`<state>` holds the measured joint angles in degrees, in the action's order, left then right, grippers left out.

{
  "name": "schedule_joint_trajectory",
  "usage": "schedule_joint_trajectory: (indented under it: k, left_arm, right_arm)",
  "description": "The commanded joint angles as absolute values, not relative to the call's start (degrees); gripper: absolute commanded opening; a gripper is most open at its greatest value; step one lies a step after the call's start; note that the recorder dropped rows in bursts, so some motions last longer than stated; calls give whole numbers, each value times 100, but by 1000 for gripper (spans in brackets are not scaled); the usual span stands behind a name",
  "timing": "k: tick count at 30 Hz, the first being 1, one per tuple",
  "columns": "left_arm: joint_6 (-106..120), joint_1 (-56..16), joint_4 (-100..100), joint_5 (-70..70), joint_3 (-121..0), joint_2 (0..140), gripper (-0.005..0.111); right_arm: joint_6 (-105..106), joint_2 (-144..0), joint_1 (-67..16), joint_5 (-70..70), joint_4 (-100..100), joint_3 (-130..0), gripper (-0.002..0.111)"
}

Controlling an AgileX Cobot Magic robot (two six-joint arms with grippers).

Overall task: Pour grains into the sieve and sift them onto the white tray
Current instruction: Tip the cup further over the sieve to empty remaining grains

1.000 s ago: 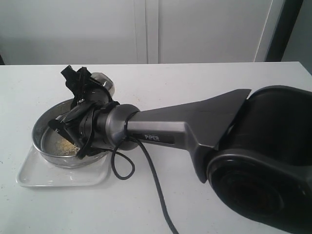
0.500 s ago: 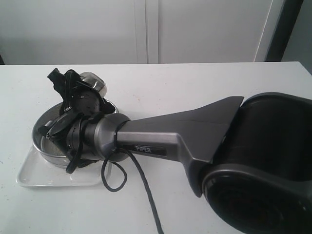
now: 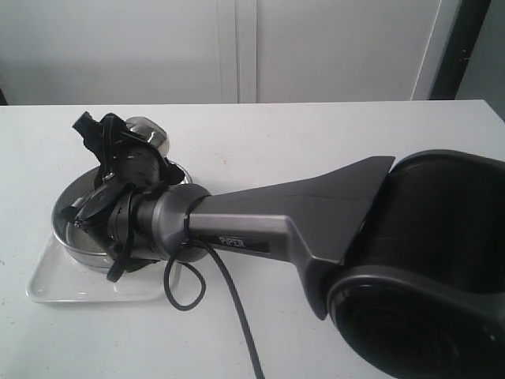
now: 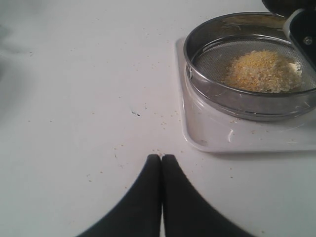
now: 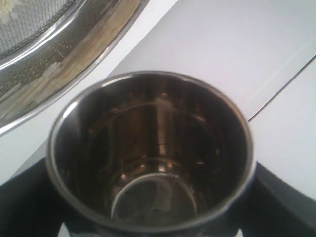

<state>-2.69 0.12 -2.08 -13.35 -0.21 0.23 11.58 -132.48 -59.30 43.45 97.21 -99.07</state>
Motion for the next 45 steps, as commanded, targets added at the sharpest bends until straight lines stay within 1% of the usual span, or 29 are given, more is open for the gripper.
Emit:
schedule_joint_trajectory:
  k: [1,14,16,19,35,45]
  left_arm:
    - [-268,15,-252,-1331,0,0,0]
    - [-268,15,-252,-1331,0,0,0]
    - [-268,15,-252,-1331,0,0,0]
    - [-268,15,-252,-1331,0,0,0]
    - [-268,15,-252,-1331,0,0,0]
    - [-268,15,-252,-1331,0,0,0]
  right_arm:
    - [1221,-13175,-5932,4327,9995,-9940,0]
    - [1324,-13165,-5932,4080,9995,-9953,0]
    - [964,-13155,-5932,4017,9995,-9953,0]
    - [995,-13155,-5932,3878,9995,-9953,0]
    - [963,-13141,-5921,4389,9995,-9953,0]
    - [-1194,-12994,-5921,4672,9995,-9953,0]
